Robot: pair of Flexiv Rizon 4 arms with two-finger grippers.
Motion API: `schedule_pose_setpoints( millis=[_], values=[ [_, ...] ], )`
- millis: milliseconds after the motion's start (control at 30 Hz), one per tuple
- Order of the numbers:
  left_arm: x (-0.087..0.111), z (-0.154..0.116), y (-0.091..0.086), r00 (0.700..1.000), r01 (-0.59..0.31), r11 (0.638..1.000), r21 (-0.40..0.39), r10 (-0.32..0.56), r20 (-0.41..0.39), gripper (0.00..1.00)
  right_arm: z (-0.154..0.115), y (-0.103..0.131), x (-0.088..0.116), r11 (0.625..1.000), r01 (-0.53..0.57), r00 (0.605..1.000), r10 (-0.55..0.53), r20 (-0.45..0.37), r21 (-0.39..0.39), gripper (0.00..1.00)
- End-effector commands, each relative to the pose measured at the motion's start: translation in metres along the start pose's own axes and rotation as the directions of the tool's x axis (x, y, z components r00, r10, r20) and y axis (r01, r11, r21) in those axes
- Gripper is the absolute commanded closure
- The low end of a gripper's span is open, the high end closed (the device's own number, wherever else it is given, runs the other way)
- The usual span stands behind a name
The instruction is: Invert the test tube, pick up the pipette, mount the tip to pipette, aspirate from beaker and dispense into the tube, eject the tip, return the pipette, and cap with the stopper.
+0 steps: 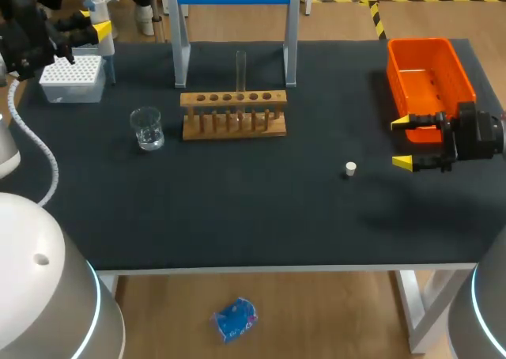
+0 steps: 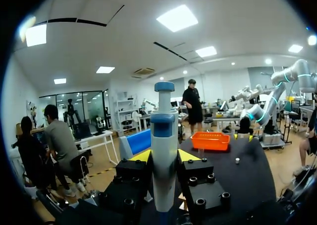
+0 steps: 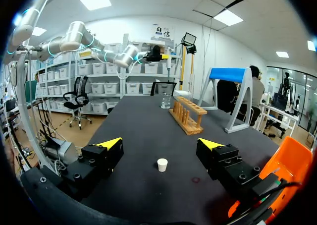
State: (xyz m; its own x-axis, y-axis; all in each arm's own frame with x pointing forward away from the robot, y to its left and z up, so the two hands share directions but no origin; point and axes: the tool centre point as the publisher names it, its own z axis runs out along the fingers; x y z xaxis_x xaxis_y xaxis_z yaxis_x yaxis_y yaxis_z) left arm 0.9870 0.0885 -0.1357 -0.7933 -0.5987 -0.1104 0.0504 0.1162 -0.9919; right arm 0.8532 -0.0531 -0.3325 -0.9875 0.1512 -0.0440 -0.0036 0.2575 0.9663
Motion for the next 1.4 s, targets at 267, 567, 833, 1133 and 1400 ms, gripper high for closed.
schedule_pose_setpoints(
  millis=[267, 567, 833, 1133, 1400],
  values=[
    [-0.013, 0.033, 0.0, 0.998, -0.013, 1.0, -0.022, 0.015, 0.067, 1.0, 0.0, 0.001, 0.001, 1.0, 0.001, 1.0, -0.001, 0.001, 0.003, 0.0],
    [-0.02, 0.071, -0.003, 0.992, 0.001, 0.999, -0.033, 0.003, 0.129, 1.0, 0.0, 0.001, 0.001, 1.0, 0.001, 1.0, -0.001, 0.001, 0.003, 0.0],
    [-0.032, 0.095, 0.0, 0.985, 0.012, 0.999, -0.04, -0.005, 0.173, 1.0, 0.0, 0.001, 0.001, 1.0, 0.001, 1.0, -0.001, 0.001, 0.003, 0.0],
    [-0.052, 0.114, 0.003, 0.966, 0.026, 0.998, -0.06, -0.01, 0.26, 1.0, 0.0, 0.001, 0.001, 1.0, 0.001, 1.0, -0.001, 0.001, 0.003, 0.0],
    [-0.075, 0.136, -0.002, 0.951, 0.031, 0.998, -0.053, -0.013, 0.309, 1.0, 0.0, 0.001, 0.001, 1.0, 0.001, 1.0, -0.001, 0.001, 0.003, 0.0]
  ],
)
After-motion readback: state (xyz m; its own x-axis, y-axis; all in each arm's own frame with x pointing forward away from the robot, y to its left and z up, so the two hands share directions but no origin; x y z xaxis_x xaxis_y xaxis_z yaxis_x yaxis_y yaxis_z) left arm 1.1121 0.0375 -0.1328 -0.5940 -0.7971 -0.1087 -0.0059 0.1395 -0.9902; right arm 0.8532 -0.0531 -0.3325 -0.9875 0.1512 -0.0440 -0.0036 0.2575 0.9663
